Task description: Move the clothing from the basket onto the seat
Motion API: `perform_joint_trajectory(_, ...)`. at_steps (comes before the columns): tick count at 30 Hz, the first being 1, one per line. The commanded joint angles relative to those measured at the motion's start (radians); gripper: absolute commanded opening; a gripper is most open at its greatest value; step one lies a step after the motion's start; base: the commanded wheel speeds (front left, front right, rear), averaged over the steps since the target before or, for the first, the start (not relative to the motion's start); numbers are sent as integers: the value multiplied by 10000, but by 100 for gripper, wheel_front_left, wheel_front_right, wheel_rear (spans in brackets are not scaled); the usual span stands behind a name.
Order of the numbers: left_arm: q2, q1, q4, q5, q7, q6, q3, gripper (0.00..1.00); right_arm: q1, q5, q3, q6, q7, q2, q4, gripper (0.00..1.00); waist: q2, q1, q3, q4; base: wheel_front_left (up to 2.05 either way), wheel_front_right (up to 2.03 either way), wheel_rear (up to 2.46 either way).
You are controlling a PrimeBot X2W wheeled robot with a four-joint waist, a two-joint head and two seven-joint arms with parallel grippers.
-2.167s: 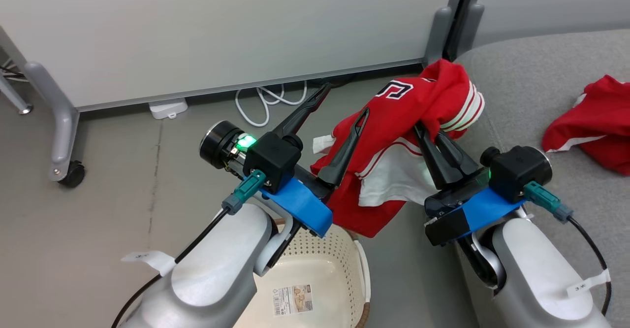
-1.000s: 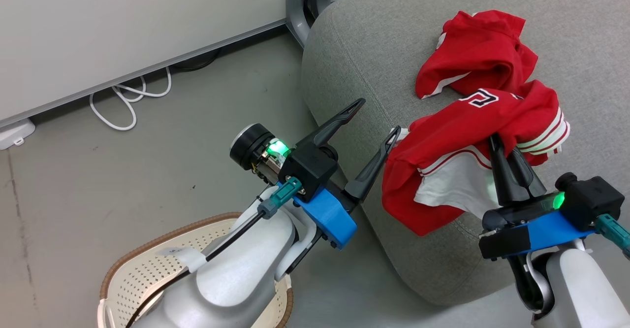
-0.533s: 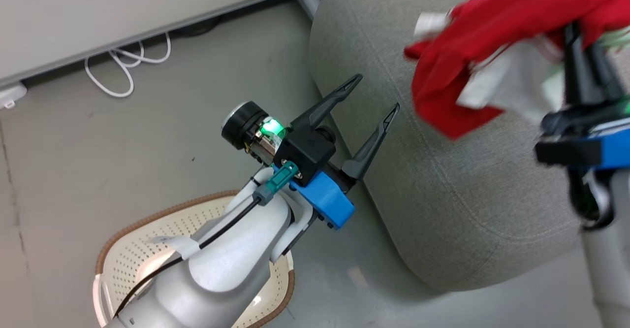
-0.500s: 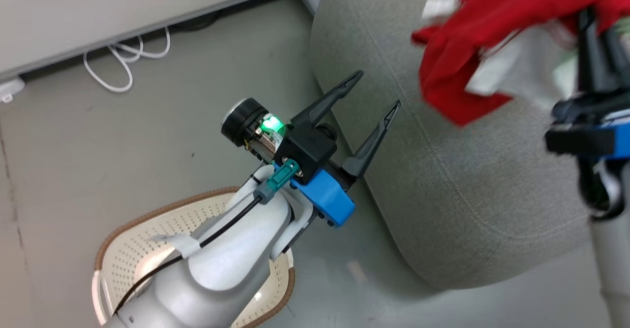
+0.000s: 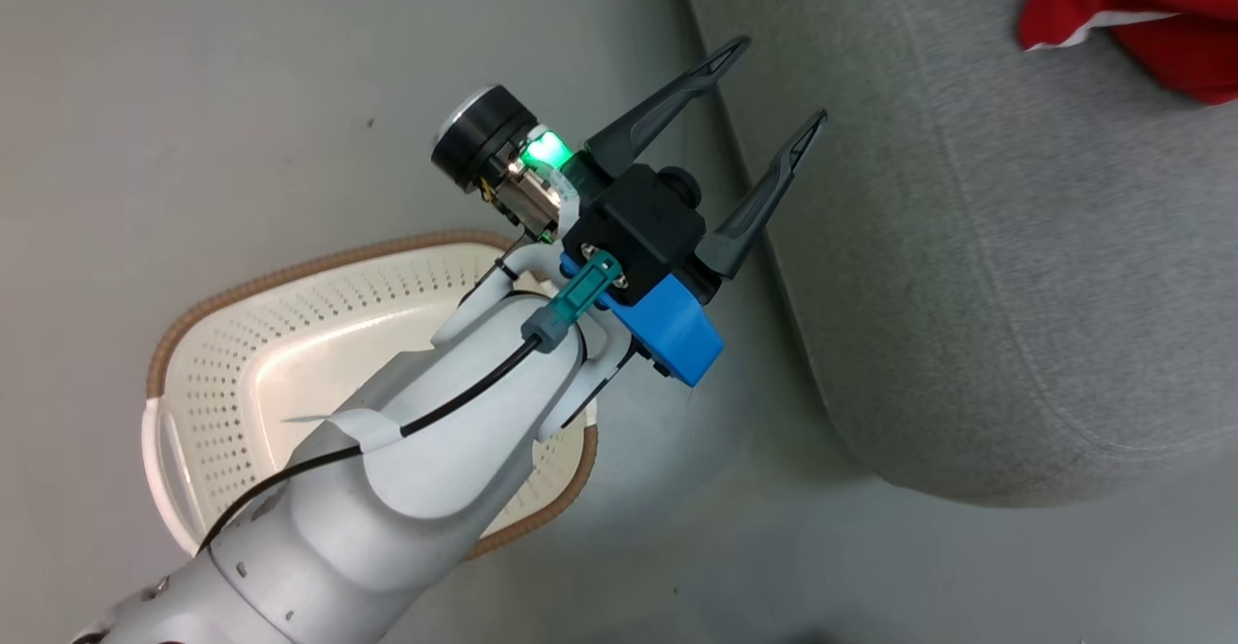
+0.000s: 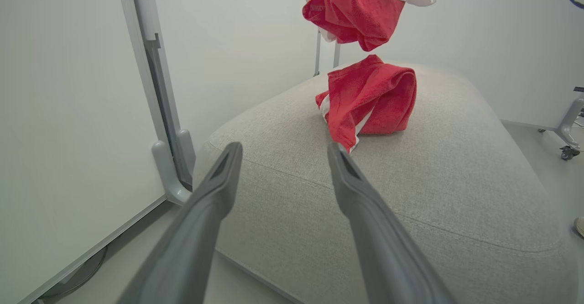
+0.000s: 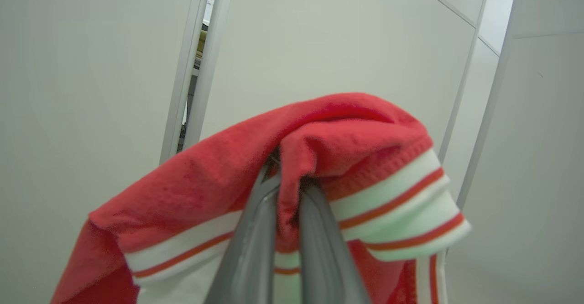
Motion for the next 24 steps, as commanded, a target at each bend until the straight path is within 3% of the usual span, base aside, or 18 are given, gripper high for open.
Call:
perform_joint_trajectory(1,58,-202,-29,92,1,46,-15,100,-161,29,-73,4,-2,-88,246,0,0,-2,646,262,0,0,0)
perform_joint_trajectory(4,38,-337,-25,137,-26,80,-42,100,-77,-27,-321,4,-3,-264,1075,0,0,-2,955,364,0,0,0)
perform_joint_trajectory(16,173,-450,122,74,-199,165,-33,100,859,256,-330,5,0,624,3756,0,0,-2,1088,488,0,0,0)
perform_joint_trajectory(17,195,-425,141,57,-218,168,-20,100,882,208,-229,5,-1,661,3724,19,0,-2,1036,492,0,0,0)
perform_joint_trajectory(18,212,-378,146,38,-254,192,1,100,944,151,-138,5,-1,686,3683,73,0,-2,979,484,0,0,0)
perform_joint_trajectory(19,237,-301,175,23,-284,213,12,100,1016,142,-121,4,-1,712,3678,100,0,-2,894,474,0,0,0)
perform_joint_trajectory(24,70,163,351,-202,-572,315,102,100,1828,-271,-317,4,-1,744,3044,100,0,-2,79,631,0,0,0)
